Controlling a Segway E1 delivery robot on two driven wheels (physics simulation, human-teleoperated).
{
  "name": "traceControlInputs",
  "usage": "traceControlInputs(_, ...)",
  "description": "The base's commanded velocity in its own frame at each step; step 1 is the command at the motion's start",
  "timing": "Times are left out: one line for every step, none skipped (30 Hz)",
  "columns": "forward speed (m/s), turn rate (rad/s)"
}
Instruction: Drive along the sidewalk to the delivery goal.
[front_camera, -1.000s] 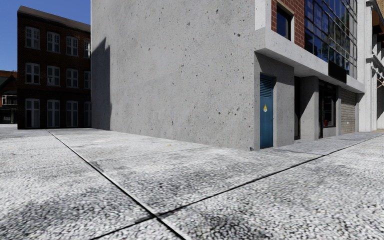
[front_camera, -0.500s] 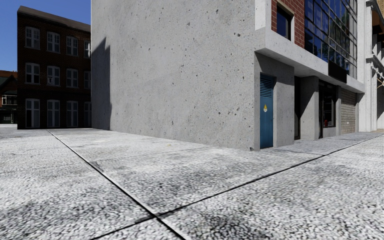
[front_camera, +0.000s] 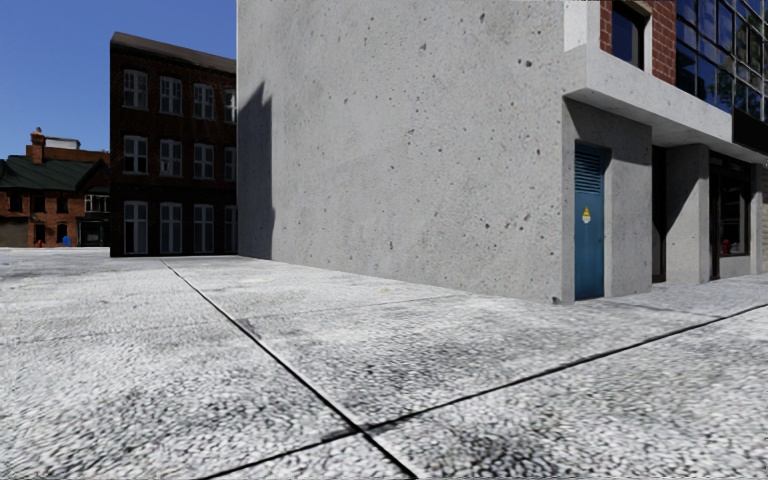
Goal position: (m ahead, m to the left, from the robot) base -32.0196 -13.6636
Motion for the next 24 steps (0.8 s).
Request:
traceControlInputs(0.00,0.53)
traceControlInputs(0.00,0.53)
traceControlInputs(0.00,0.54)
traceControlInputs(0.00,0.54)
traceControlInputs(0.00,0.54)
traceControlInputs(0.00,0.54)
traceControlInputs(0.03,0.54)
traceControlInputs(0.08,0.54)
traceControlInputs(0.20,0.54)
traceControlInputs(0.20,0.54)
traceControlInputs(0.36,0.54)
traceControlInputs(0.47,0.54)
traceControlInputs(0.53,0.54)
traceControlInputs(0.53,0.54)
traceControlInputs(0.69,0.54)
traceControlInputs(0.75,0.54)
traceControlInputs(0.77,0.54)
traceControlInputs(0.77,0.54)
traceControlInputs(0.79,0.54)
traceControlInputs(0.82,0.54)
traceControlInputs(0.82,0.54)
traceControlInputs(0.83,0.54)
traceControlInputs(0.83,0.54)
traceControlInputs(0.83,0.54)
